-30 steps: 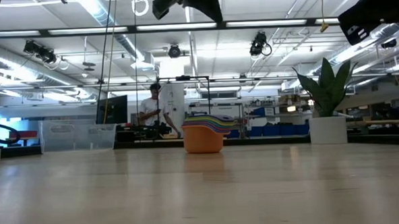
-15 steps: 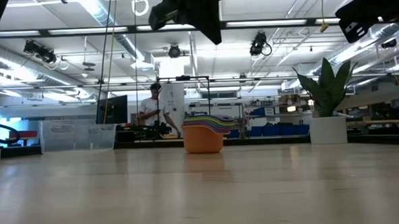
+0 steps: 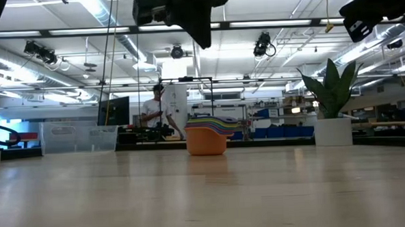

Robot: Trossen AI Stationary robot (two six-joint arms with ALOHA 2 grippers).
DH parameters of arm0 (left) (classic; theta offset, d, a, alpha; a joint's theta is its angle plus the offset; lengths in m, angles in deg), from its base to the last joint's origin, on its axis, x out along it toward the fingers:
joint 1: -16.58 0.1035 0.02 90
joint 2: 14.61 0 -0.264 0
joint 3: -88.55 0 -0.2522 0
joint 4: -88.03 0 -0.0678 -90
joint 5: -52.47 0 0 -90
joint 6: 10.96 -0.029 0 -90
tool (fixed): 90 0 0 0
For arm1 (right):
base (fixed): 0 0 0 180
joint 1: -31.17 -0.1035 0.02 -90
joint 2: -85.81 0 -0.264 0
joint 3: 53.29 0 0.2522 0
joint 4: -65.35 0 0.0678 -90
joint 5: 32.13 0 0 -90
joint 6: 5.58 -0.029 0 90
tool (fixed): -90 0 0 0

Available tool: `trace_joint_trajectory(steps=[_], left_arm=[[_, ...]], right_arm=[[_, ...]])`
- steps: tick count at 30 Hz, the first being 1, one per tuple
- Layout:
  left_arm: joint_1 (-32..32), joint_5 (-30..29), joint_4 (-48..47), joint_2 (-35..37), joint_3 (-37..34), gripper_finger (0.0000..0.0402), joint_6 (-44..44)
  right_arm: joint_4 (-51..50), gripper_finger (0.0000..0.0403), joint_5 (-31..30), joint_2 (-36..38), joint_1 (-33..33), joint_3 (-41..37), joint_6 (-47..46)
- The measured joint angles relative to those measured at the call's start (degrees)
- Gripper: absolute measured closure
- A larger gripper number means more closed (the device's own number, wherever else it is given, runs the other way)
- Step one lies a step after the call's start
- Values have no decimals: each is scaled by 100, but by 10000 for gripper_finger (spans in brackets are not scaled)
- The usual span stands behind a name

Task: Nest measuring cups in basket
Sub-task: Put the measuring cups into the transparent bin

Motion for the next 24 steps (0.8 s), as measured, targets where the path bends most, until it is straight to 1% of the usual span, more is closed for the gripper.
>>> trace_joint_trajectory(steps=[3, 7, 13, 16, 21, 24], left_arm=[[-7, 41, -28, -34, 3, 331, 201], [39, 46, 60, -217, 2, 261, 310], [283, 522, 338, -381, -4, 147, 436], [425, 735, 431, -437, 5, 102, 435], [529, 1016, 383, -619, -1, 53, 437], [527, 1045, 429, -775, 0, 45, 438]], right_arm=[[0, 387, 0, 0, 0, 0, 0], [0, 387, 0, 0, 0, 0, 0], [98, 387, 6, 1, 0, -4, 0], [145, 387, 2, -2, 0, -7, 0], [203, 387, 15, -29, 0, -7, 0], [220, 387, 15, -28, 0, -7, 0]])
